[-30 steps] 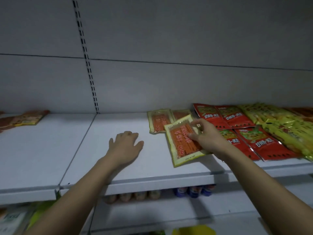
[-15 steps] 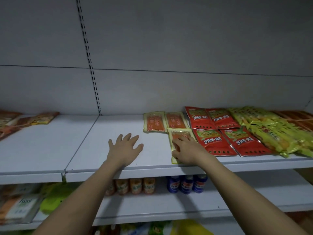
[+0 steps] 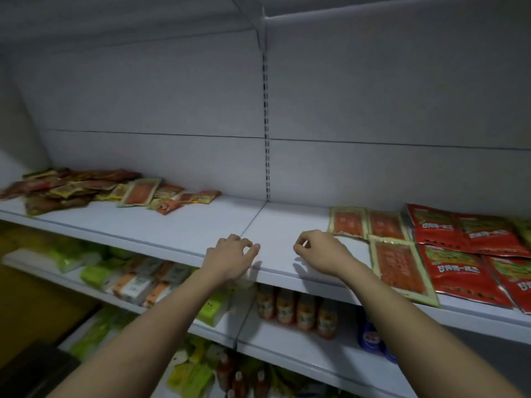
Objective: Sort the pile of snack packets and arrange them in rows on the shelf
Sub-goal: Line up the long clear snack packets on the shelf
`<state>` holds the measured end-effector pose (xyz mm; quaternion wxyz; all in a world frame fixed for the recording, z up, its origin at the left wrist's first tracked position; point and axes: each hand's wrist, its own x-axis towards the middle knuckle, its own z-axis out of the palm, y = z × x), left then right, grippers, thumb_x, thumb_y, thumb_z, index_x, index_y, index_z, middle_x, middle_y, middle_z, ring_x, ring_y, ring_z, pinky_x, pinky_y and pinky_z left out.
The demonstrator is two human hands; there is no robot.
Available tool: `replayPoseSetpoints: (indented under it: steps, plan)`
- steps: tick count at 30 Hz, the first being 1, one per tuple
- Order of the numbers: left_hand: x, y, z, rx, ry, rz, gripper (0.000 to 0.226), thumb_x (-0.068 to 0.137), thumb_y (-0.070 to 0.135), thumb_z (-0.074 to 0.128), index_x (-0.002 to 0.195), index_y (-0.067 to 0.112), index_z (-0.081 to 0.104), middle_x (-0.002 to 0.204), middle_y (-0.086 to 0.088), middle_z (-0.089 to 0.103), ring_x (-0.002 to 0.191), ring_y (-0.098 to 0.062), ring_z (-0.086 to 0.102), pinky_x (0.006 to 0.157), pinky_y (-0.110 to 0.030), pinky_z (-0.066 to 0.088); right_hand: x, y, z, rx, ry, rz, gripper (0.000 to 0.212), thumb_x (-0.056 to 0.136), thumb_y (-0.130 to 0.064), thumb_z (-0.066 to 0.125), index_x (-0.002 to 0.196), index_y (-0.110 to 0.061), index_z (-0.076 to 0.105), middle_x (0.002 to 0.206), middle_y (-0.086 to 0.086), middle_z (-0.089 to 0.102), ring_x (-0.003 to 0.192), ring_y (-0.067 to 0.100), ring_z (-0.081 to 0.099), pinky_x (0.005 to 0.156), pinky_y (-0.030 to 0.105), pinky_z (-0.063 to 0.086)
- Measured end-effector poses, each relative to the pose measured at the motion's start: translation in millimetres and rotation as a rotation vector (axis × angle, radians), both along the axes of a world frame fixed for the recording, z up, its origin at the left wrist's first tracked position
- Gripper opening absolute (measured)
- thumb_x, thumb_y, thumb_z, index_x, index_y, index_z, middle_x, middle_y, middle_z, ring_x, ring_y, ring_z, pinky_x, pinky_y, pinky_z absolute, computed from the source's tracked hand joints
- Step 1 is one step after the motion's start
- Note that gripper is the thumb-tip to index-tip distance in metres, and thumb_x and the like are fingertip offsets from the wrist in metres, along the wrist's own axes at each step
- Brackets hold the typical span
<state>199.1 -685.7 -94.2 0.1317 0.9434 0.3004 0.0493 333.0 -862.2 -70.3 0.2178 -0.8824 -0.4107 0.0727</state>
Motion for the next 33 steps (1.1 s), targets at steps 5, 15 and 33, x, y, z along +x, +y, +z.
replayPoseSetpoints:
  steps: [5,15,33]
  plan:
    - [-51,53,16,-0.017,-0.061,0.113,0.053,0.103,0.056,0.030,0.138,0.027,0.056,0.146,-0.009,0.050,0.131,-0.031,0.046,0.107,-0.048,0.040,-37,65,1,-0.048,0.027,0.129,0.024,0.096,-0.033,0.049,0.106,-0.022,0.068,0.110,-0.003,0.069,0.096,0.020,0.062,0.084,0.037,0.052]
    - [-138,215,13,-0.080,-0.112,0.227,0.052,0.102,0.058,0.034,0.131,0.026,0.061,0.136,-0.009,0.059,0.122,-0.029,0.055,0.101,-0.046,0.047,-105,275,16,-0.010,0.014,0.263,0.022,0.094,-0.026,0.051,0.099,-0.015,0.070,0.094,0.000,0.070,0.088,0.022,0.065,0.078,0.036,0.053]
    - [-160,465,-16,-0.364,-0.403,0.379,0.026,0.099,0.025,0.053,0.121,0.016,0.064,0.120,-0.006,0.067,0.104,-0.021,0.060,0.089,-0.030,0.047,-137,548,-14,0.101,0.135,0.184,0.016,0.096,-0.025,0.055,0.107,-0.015,0.061,0.102,0.008,0.066,0.087,0.024,0.060,0.067,0.031,0.042]
